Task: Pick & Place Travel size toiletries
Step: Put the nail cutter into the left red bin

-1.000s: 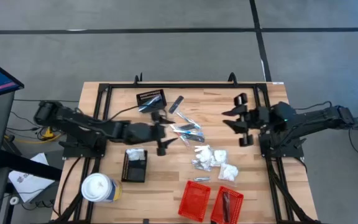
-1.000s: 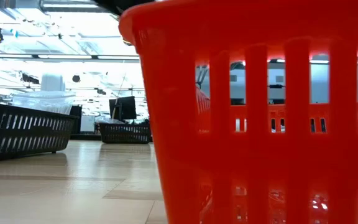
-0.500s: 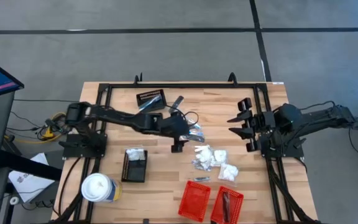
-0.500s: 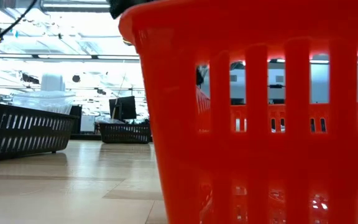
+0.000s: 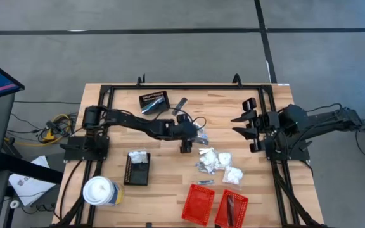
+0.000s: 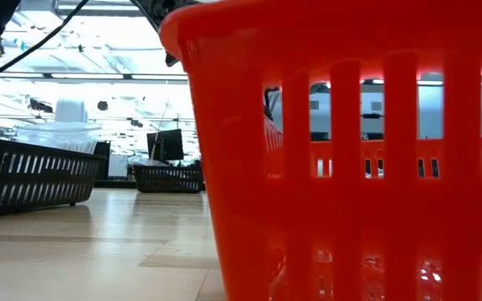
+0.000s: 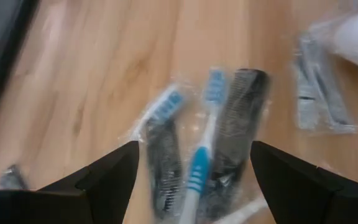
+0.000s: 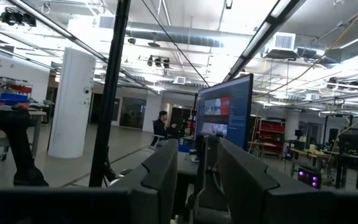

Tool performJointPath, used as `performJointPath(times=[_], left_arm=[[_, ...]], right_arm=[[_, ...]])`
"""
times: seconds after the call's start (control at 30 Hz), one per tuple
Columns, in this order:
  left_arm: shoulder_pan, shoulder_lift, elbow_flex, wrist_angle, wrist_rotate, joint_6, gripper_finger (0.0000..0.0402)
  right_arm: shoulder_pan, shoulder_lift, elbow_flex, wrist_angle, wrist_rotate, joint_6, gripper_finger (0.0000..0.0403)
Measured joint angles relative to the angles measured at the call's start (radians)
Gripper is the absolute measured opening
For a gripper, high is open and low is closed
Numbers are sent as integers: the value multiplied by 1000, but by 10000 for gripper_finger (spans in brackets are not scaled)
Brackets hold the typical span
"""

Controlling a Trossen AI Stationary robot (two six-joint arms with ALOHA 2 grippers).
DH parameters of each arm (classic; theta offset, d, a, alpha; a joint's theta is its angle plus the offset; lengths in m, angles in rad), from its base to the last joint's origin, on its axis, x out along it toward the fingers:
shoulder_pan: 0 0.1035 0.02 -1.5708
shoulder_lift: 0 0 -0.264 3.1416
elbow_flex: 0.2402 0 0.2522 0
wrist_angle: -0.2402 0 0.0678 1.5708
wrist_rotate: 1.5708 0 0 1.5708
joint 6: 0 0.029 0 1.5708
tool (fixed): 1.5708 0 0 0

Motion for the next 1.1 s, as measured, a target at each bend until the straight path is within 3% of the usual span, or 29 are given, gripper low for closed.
performJointPath(times=[0.23,0.83,1.1], left_arm=[[28,0,0,-2,133,30,301],[26,0,0,-5,135,44,301],[21,0,-29,2,134,-58,301]], right_arm=[[-11,0,0,-1,0,1,108],[-11,0,0,-2,1,3,108],[-11,1,0,-4,1,3,108]])
